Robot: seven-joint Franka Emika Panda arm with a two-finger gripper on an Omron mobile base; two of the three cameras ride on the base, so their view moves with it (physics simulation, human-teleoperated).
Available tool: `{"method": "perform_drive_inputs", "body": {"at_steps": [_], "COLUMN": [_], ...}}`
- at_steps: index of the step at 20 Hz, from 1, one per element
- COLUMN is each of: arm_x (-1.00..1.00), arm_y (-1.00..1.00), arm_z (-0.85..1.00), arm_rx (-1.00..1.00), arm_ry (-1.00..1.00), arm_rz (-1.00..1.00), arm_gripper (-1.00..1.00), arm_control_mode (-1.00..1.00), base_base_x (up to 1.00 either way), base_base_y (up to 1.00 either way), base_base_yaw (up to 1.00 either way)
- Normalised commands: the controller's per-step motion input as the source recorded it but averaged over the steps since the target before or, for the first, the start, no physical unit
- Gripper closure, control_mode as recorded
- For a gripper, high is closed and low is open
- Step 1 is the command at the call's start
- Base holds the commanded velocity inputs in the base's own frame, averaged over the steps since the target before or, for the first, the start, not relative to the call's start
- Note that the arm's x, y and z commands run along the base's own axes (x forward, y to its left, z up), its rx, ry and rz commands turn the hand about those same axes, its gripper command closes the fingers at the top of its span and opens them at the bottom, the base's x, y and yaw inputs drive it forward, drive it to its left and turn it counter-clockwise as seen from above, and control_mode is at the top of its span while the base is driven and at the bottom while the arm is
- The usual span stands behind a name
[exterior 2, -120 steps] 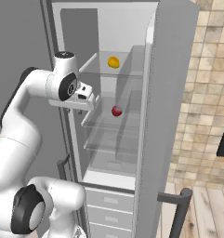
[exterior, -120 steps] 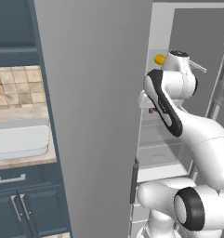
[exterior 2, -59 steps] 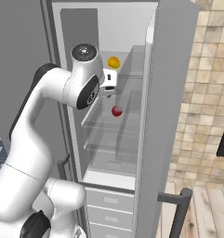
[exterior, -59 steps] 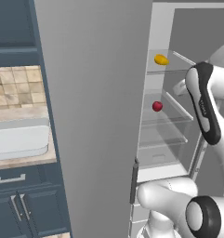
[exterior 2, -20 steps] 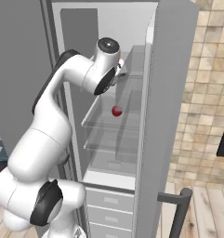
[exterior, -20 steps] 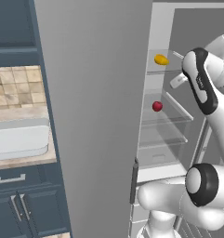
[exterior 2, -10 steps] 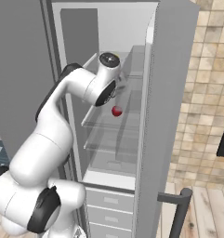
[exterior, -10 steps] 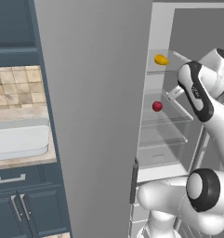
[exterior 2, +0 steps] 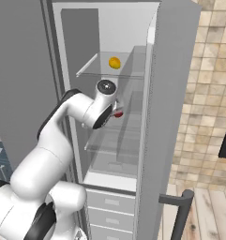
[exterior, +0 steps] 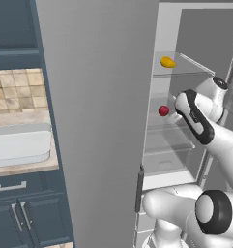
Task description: Pick the mango and apple from the fridge and place them inside the tupperware on the counter.
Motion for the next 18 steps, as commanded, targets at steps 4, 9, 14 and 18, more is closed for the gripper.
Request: {"method": "perform_drive_inputs", "body": {"at_steps": [4,9,14,18], "arm_x": [0.13,0.23,0.07,0.03], "arm_y": [0.07,0.05,0.00,0.00], "arm_z": [-0.61,-0.50,-0.14,0.00], "arm_rx": [0.00,0.00,0.00,0.00], "arm_ry": [0.00,0.00,-0.01,0.00], "arm_rz": [0.00,0.00,0.00,0.00], "arm_gripper": [-1.00,-1.00,-1.00,-1.00], "arm_control_mode": [-1.00,-1.00,-1.00,-1.00], "base_base_x": [0.00,0.00,0.00,0.00], "base_base_y": [0.00,0.00,0.00,0.00], "base_base_yaw": [0.00,0.00,0.00,0.00]}}
